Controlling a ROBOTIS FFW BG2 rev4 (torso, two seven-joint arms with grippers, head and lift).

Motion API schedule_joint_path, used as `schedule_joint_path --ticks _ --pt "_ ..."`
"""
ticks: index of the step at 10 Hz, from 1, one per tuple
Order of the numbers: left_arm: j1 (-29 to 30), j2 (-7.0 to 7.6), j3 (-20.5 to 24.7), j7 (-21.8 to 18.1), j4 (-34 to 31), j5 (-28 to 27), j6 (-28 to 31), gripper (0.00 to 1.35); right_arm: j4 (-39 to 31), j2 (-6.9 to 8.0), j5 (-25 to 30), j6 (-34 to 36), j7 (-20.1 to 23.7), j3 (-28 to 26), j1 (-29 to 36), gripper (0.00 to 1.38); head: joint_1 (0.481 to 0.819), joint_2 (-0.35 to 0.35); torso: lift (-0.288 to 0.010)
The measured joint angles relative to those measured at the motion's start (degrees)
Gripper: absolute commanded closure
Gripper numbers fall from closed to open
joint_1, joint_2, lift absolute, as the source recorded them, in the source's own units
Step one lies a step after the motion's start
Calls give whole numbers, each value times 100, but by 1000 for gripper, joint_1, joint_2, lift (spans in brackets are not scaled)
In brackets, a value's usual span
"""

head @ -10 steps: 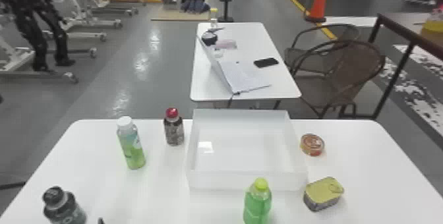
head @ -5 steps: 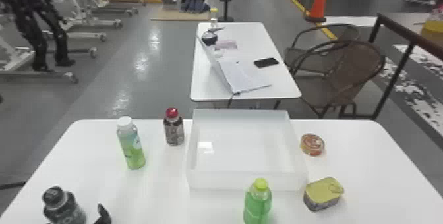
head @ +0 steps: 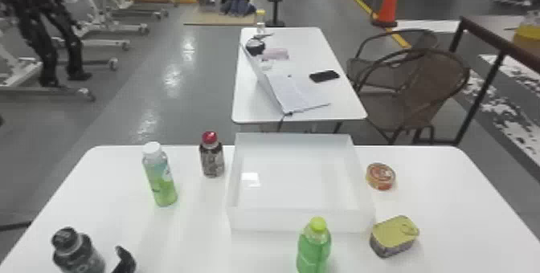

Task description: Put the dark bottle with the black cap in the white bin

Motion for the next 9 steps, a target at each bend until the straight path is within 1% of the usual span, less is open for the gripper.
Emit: schedule_joint_path --ticks 1,2,3,4,5,9 --pt "-69 0 26 65 63 34 -24 139 2 1 0 0 0 0 -1 85 549 0 -100" --pt "-137 0 60 82 127 72 -52 176 2 3 -2 0 0 -1 -3 85 549 0 -100" --pt "-174 0 87 137 150 84 -38 348 3 4 -4 0 0 -1 -3 85 549 0 -100" --pt "-186 0 103 170 158 88 -17 742 4 8 -4 0 0 -2 -3 85 549 0 -100" --pt "-184 0 121 194 161 92 22 917 7 9 -6 -1 0 -2 -6 85 549 0 -100" --pt "-146 0 109 238 154 130 89 924 11 10 -11 -6 9 -1 -12 87 549 0 -100"
